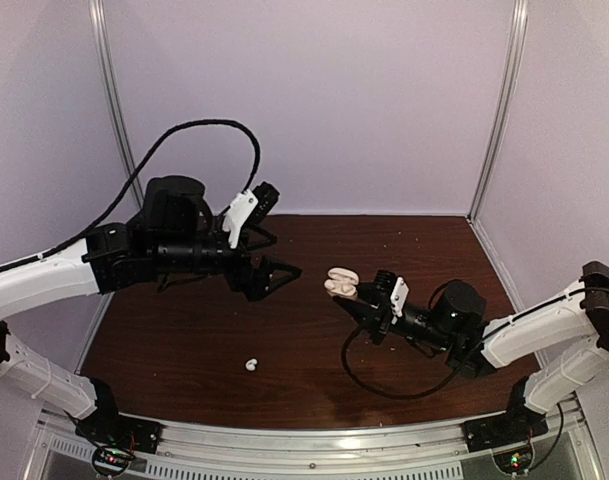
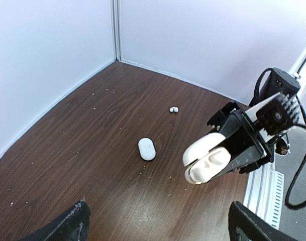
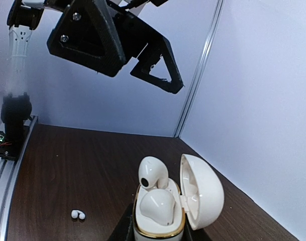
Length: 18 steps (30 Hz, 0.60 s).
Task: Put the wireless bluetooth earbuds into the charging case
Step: Adjust the left earbud in the left side groove of the charging case.
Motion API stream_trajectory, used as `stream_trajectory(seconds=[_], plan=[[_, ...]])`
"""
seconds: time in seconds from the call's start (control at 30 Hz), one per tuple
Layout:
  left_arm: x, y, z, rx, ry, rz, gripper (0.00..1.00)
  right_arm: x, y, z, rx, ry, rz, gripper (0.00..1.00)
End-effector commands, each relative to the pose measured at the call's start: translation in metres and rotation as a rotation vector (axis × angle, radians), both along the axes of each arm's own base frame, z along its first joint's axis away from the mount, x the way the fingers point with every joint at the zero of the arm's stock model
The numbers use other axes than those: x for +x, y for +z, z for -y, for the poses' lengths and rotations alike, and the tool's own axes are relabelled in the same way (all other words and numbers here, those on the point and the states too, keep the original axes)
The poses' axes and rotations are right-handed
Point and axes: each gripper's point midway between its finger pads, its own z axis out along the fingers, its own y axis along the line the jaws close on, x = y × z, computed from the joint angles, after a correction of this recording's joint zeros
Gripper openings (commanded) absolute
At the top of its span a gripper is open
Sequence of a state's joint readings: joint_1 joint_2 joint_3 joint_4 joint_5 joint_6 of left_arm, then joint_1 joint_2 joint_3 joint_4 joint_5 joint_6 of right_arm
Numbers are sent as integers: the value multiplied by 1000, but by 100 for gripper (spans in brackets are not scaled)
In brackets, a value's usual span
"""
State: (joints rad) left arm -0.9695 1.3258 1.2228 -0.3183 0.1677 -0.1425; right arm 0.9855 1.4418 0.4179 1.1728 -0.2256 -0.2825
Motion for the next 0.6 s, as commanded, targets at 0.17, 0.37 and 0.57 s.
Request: stream_trajectory(seconds=[0.17,0.37,0.57], plan=[[-13,52,-16,-253,-27,251,98,-44,26,-2,32,277,-97,0],[-41,32,1,-223,-231,232,98,-57,36,-3,34,360,-130,0],[-58,21,10,-235,-343,198,98,-59,31,-7,16,383,-163,0]])
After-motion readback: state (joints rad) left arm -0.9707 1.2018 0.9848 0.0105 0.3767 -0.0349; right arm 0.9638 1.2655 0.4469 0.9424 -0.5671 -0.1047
